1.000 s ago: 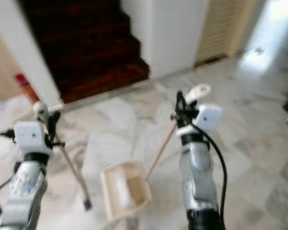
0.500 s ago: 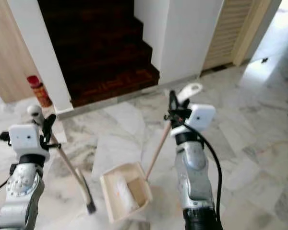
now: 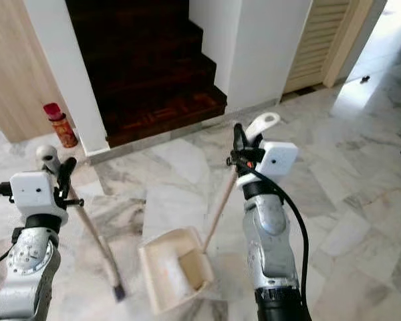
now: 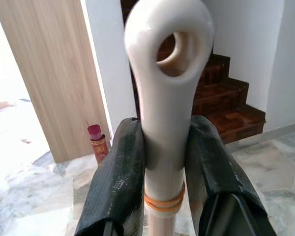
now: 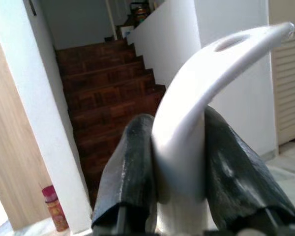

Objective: Sweep floor

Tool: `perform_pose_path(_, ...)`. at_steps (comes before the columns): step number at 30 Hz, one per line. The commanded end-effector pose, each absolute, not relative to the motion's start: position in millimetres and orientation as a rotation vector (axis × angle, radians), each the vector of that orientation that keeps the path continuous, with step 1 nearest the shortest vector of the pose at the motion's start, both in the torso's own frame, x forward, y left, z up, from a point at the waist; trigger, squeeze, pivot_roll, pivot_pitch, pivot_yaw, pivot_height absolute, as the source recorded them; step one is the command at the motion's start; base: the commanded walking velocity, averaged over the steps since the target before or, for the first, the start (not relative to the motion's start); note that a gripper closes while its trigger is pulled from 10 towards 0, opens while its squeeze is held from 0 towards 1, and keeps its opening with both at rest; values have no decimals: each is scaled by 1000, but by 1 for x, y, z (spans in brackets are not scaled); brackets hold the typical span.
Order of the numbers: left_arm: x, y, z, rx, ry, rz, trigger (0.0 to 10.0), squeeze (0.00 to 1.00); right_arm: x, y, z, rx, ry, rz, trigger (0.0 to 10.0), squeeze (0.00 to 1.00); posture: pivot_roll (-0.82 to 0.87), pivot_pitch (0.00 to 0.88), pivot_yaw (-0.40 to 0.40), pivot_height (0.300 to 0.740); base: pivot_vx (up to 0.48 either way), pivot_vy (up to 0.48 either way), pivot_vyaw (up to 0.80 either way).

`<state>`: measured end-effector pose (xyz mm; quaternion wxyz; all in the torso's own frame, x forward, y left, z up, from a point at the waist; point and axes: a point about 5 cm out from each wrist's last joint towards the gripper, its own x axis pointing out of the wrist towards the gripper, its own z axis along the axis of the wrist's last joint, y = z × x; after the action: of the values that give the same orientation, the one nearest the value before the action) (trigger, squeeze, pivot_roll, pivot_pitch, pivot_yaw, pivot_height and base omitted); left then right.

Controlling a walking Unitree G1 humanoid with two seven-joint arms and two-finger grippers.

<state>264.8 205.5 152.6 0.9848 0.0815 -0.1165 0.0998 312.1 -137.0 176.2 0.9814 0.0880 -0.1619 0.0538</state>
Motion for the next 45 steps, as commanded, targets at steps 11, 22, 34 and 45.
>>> perform_pose_path(11, 266, 203, 165, 176, -288, 194, 10000, 0, 311, -140, 187, 212, -377, 94, 10000, 0, 4, 72, 10, 740, 0, 400, 70)
perform_pose_path(22, 265, 202, 164, 167, -285, 194, 10000, 0, 311, -141, 188, 187, -379, 96, 10000, 0, -2, 72, 8, 740, 0, 401, 138)
perform_pose_path(34, 265, 202, 164, 170, -284, 188, 10000, 0, 310, -142, 186, 188, -374, 89, 10000, 0, -5, 44, 19, 740, 0, 400, 125)
perform_pose_path(45, 264, 202, 163, 163, -282, 182, 10000, 0, 308, -140, 185, 189, -377, 99, 10000, 0, -6, 28, 20, 740, 0, 399, 277)
